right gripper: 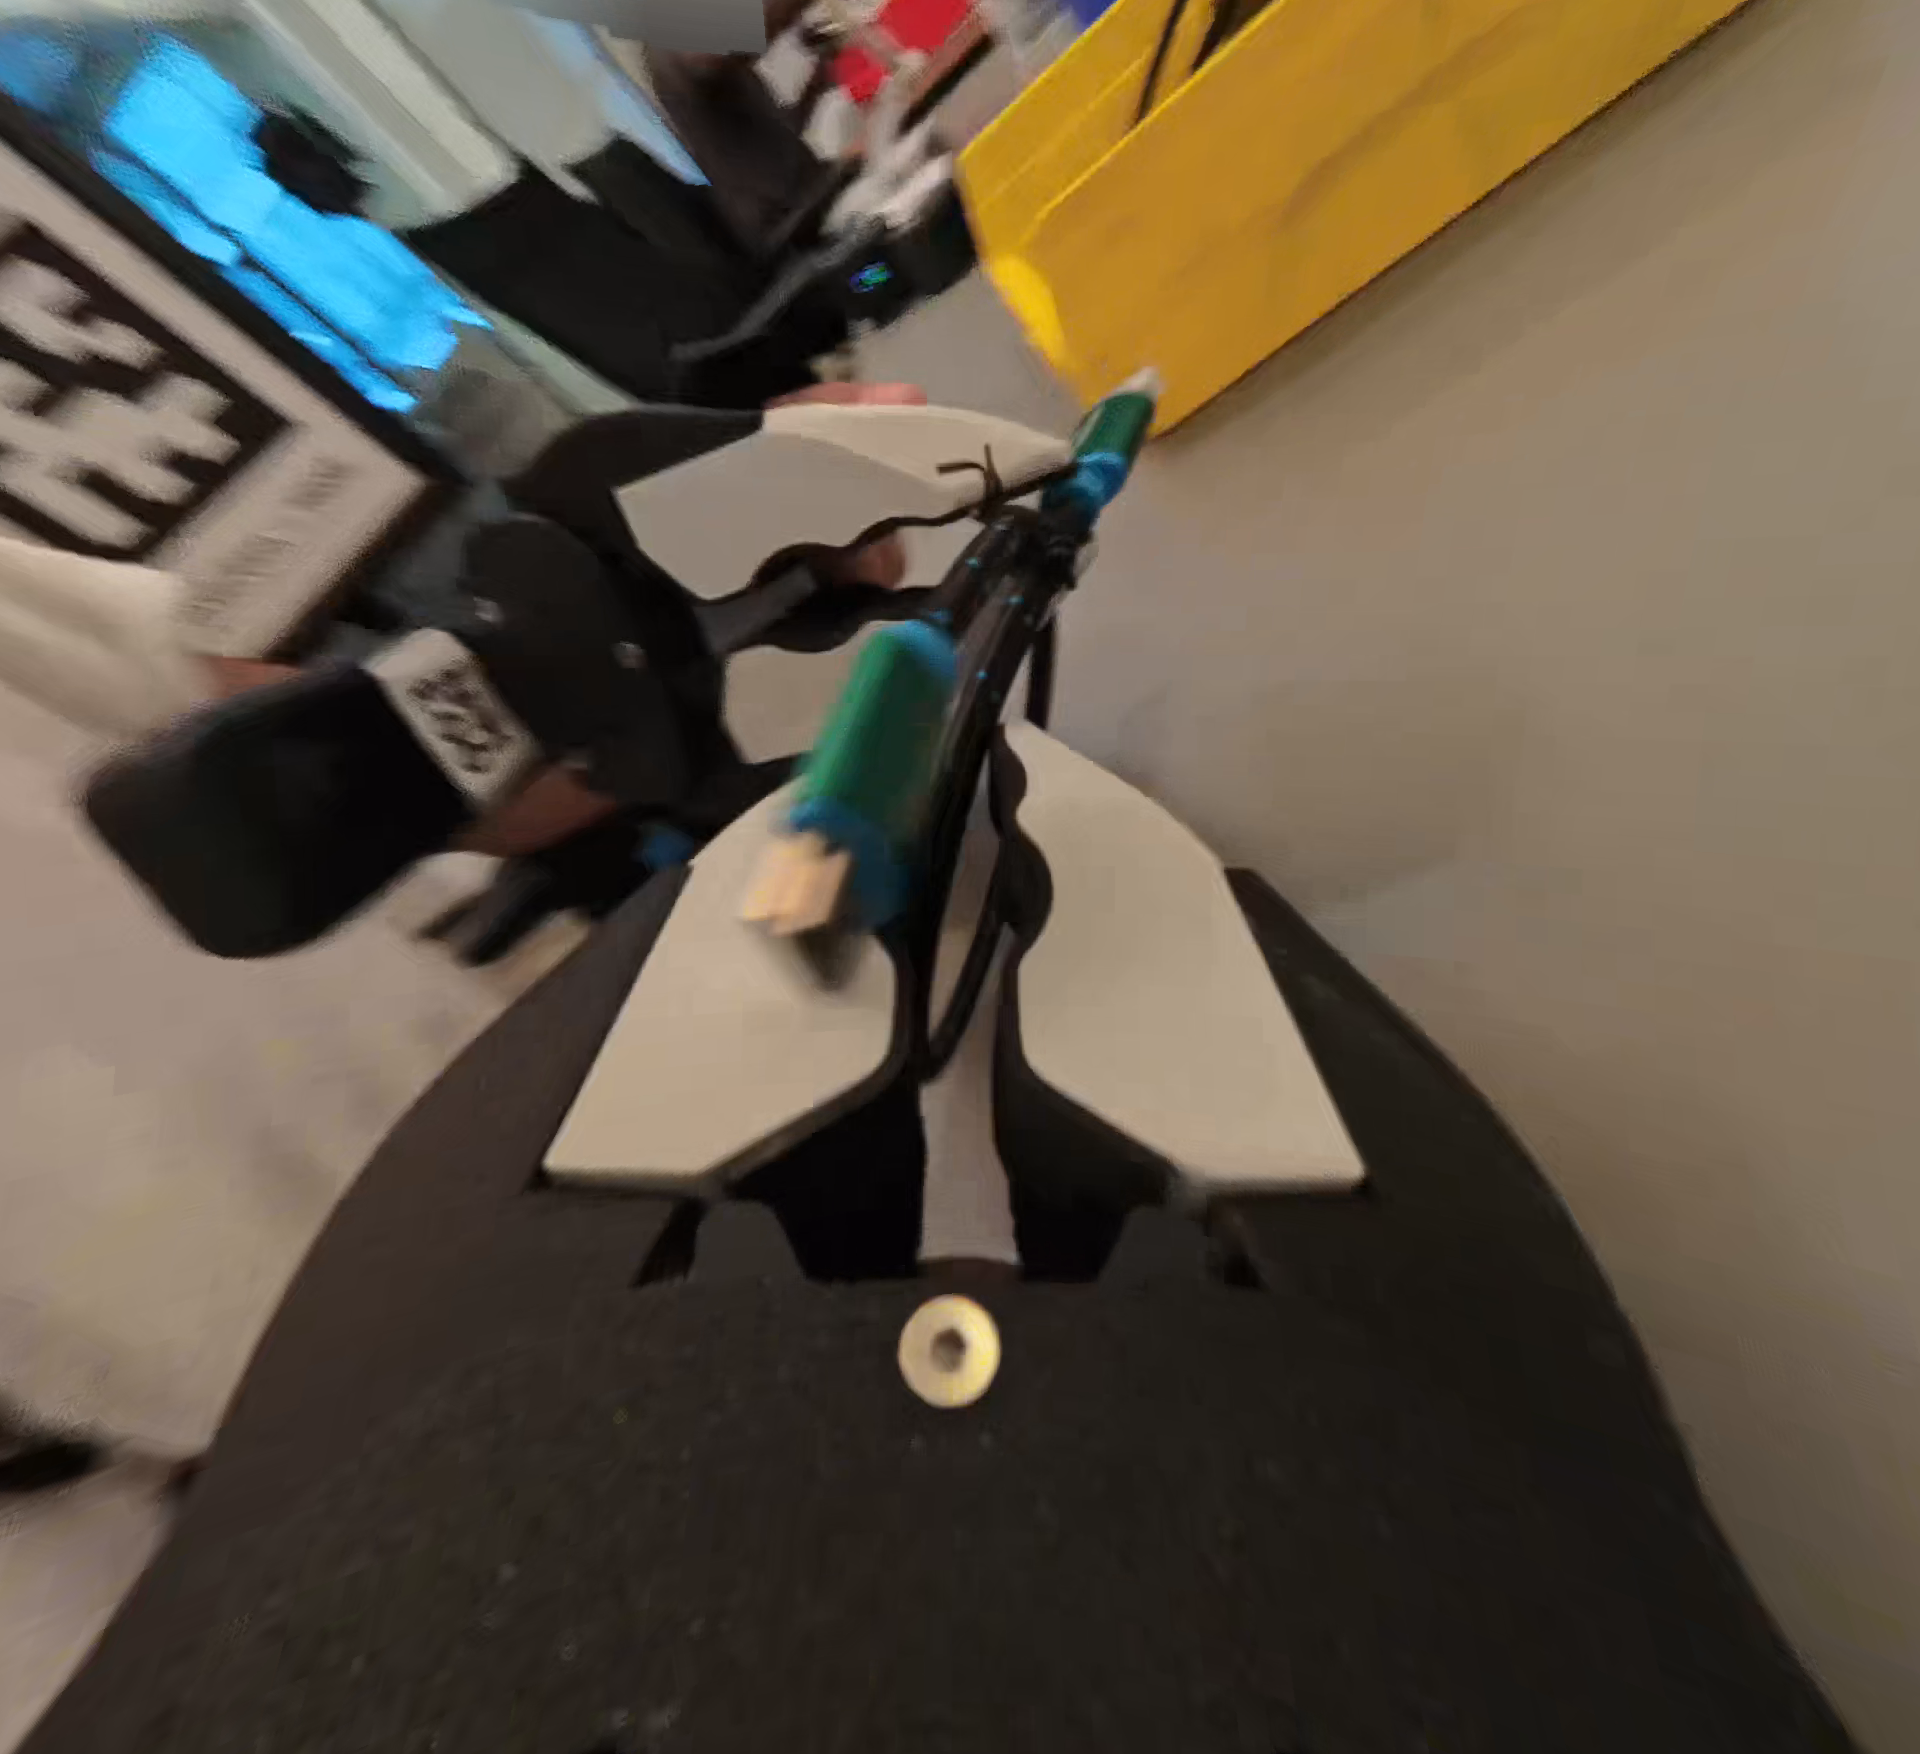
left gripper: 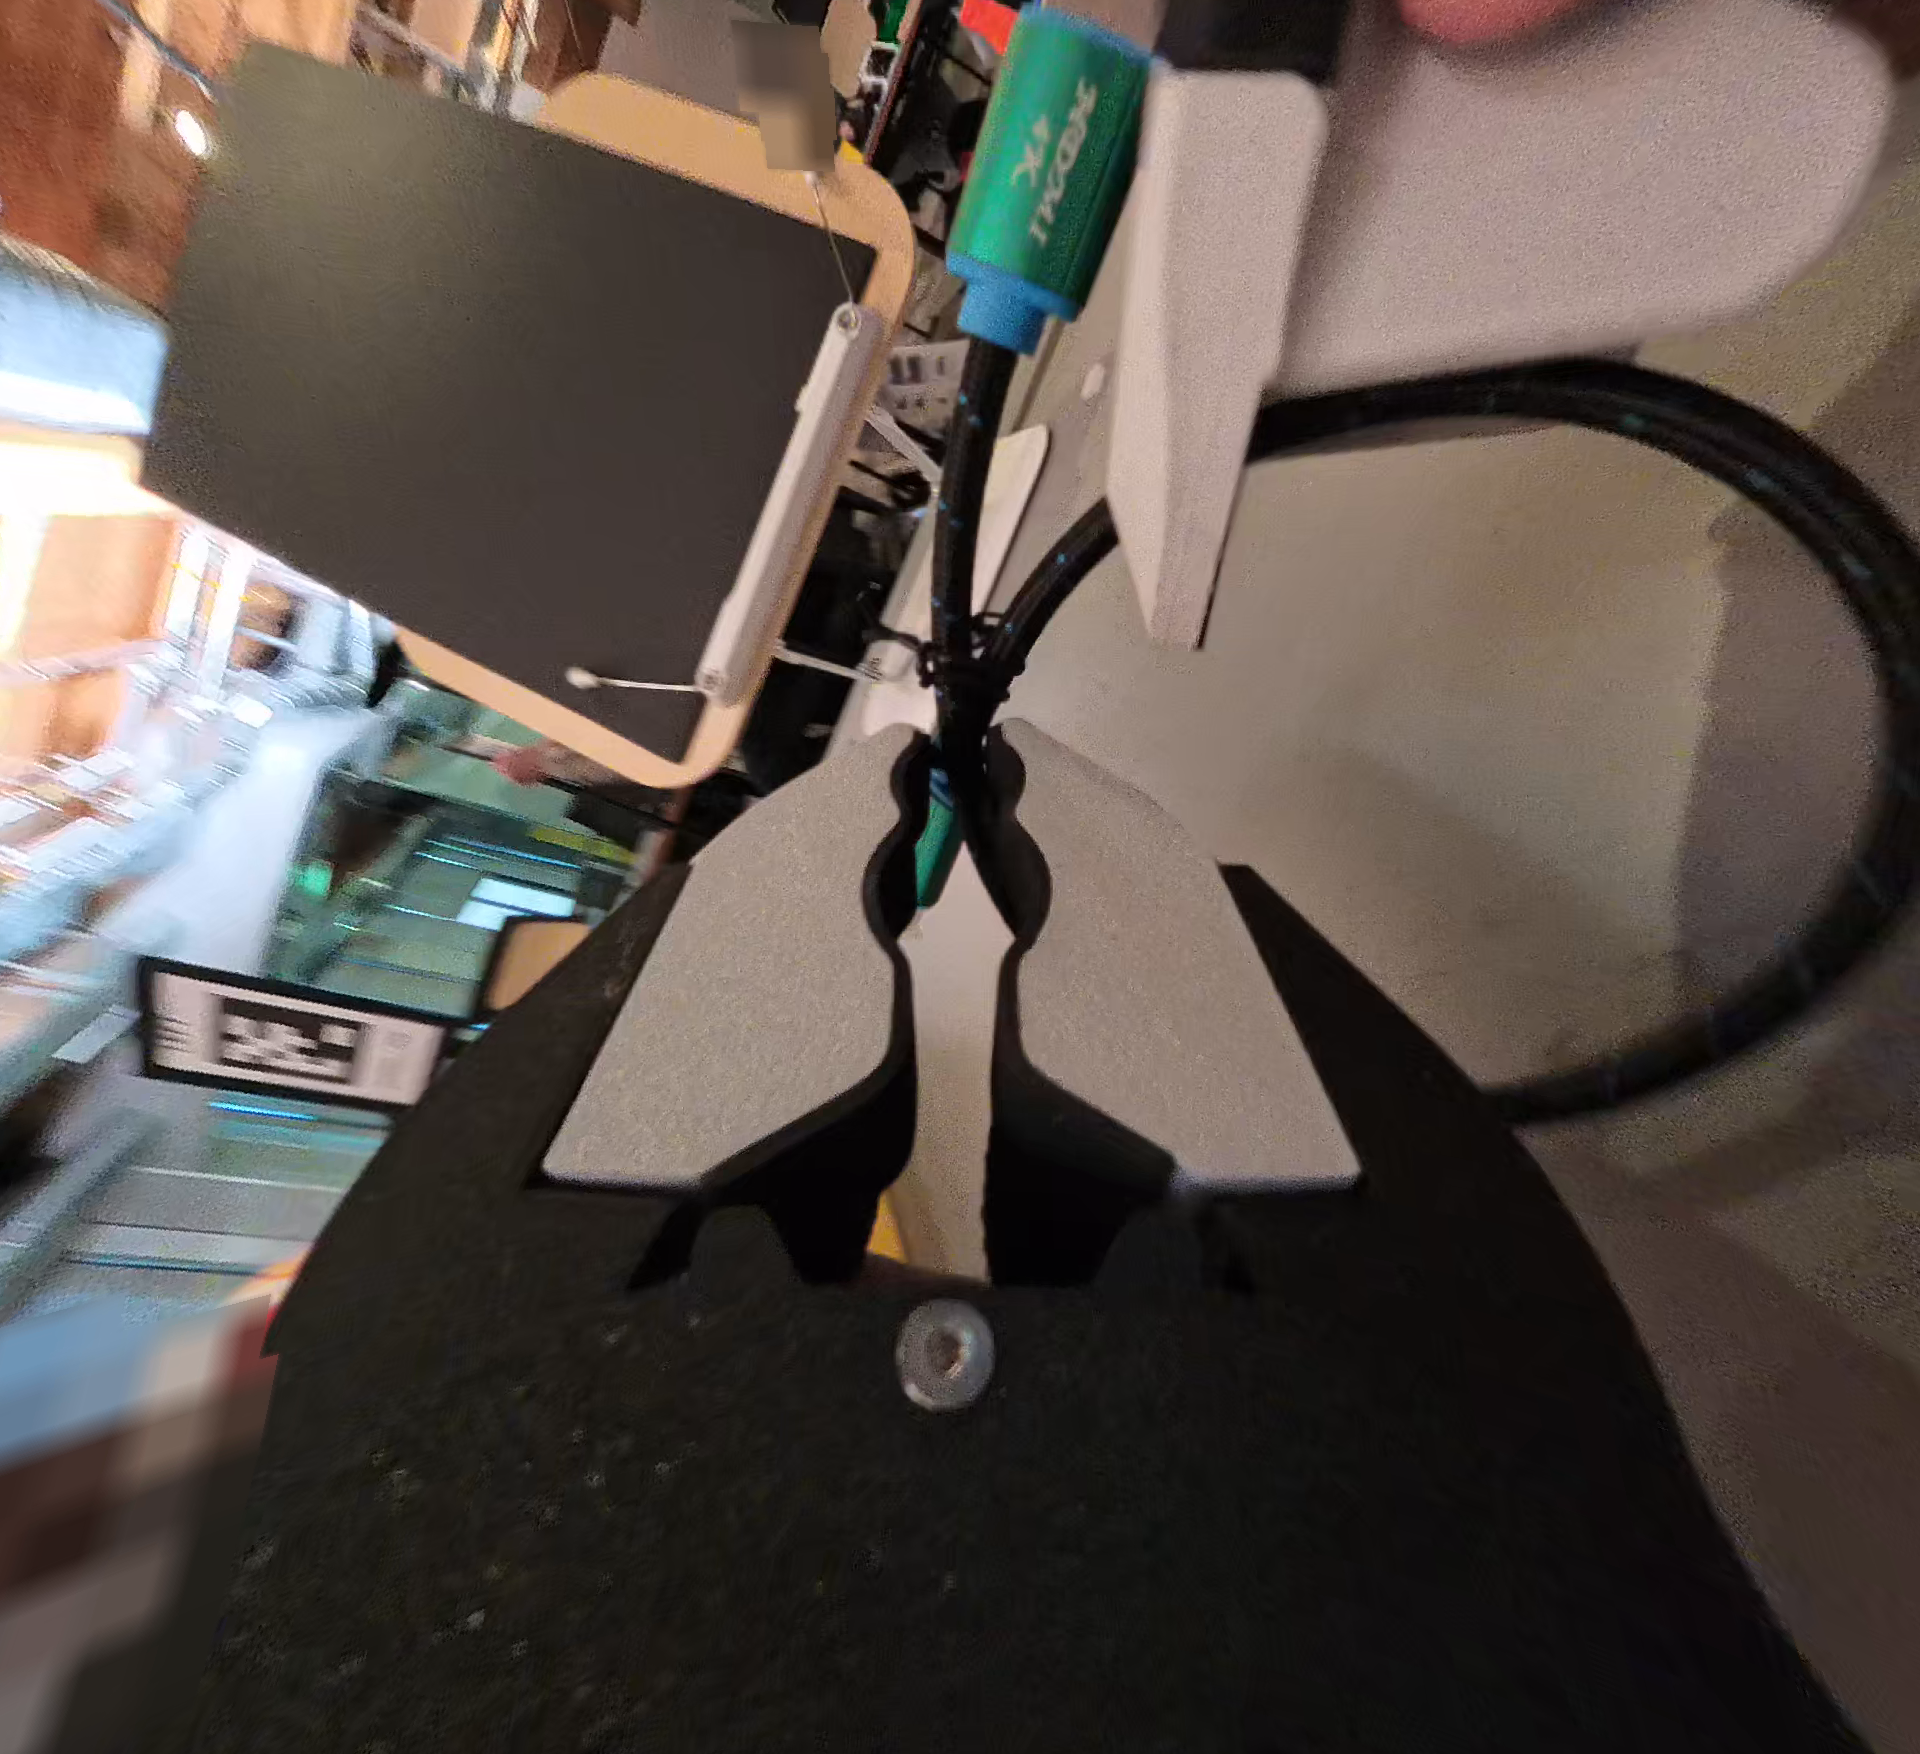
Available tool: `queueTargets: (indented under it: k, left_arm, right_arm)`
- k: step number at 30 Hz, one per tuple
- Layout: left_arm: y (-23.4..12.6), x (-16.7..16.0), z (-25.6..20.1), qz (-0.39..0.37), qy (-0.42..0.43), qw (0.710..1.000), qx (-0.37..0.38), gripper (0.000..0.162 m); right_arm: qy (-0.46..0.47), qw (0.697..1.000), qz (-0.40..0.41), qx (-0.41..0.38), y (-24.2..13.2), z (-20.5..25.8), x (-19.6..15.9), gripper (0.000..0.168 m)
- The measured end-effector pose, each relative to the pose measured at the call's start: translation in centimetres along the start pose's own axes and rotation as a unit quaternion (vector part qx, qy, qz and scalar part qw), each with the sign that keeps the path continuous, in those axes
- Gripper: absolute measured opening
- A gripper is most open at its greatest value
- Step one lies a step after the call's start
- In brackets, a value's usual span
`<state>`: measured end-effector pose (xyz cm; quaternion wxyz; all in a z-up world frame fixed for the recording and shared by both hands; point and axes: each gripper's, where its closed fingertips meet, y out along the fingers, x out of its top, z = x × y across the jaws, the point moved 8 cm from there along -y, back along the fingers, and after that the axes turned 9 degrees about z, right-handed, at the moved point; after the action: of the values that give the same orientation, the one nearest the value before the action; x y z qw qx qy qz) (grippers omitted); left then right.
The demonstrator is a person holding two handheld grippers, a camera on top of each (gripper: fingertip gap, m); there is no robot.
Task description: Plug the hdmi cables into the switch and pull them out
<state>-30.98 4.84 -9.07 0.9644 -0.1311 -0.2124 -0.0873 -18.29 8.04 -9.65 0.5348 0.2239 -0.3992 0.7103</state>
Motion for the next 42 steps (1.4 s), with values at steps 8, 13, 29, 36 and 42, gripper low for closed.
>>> queueTargets:
  k: [8, 13, 29, 36, 42]
  left_arm:
    - [-0.3, -1.8, 2.5, -0.044, -0.315, 0.925, -0.205, 0.01]
    - [1.4, -4.7, 3.3, -0.027, -0.383, 0.88, -0.28, 0.015]
    - [3.0, -6.1, -1.6, 0.042, -0.305, 0.845, -0.437, 0.02]
    - [2.6, -5.9, -1.8, 0.057, -0.331, 0.834, -0.438, 0.023]
    - [2.7, -5.7, 0.5, 0.002, -0.538, 0.697, -0.475, 0.028]
  right_arm:
    - [-0.412, 0.802, 0.066, -0.428, -0.9, 1.6, 2.7, 0.005]
    - [-0.582, 0.627, 0.19, -0.482, 2.1, 0.3, 1.2, 0.005]
    - [-0.243, 0.929, 0.229, -0.161, 1.8, -2.4, -2.0, 0.03]
    - [-0.305, 0.88, 0.247, -0.27, 3.7, -2.3, -2.6, 0.006]
    - [-0.144, 0.966, 0.062, -0.207, 1.9, -2.3, -0.5, 0.005]
